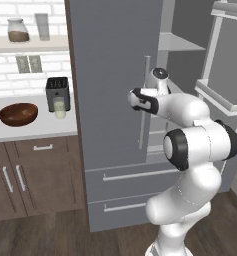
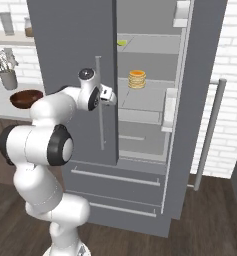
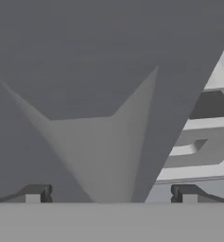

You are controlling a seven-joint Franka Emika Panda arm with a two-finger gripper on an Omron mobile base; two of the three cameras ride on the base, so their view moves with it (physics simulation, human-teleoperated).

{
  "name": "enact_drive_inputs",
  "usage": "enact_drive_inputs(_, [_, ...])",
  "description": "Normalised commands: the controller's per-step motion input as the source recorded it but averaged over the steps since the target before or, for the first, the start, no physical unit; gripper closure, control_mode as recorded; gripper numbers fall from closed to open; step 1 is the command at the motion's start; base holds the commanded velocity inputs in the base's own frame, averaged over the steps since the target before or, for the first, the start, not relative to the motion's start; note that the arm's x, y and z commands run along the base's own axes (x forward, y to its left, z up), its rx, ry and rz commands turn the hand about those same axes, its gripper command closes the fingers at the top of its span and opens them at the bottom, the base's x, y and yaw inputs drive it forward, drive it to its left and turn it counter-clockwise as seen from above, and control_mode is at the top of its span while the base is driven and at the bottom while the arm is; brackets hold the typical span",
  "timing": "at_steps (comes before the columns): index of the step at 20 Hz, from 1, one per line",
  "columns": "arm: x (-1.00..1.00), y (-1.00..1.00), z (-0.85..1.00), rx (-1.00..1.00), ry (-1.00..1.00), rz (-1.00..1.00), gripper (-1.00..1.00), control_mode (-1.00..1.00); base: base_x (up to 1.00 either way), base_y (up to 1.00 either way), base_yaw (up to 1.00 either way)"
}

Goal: Grab a lemon wedge from the fridge and one ice cube from the ice bowl, and put them in the glass of lemonade.

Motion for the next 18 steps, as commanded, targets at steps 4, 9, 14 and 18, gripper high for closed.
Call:
enact_drive_inputs(4, [0.38, 0.00, -0.13, 0.00, -0.01, 0.00, -1.00, -1.00, 0.00, 0.00, 0.00])
enact_drive_inputs(9, [0.54, 0.00, -0.15, 0.00, 0.00, 0.00, -1.00, -1.00, 0.00, 0.00, 0.00])
enact_drive_inputs(14, [0.40, 0.00, -0.02, 0.00, 0.00, 0.00, -1.00, -1.00, 0.00, 0.00, 0.00])
enact_drive_inputs(18, [0.34, 0.02, 0.00, 0.00, 0.00, 0.00, 1.00, -1.00, 0.00, 0.00, 0.00])
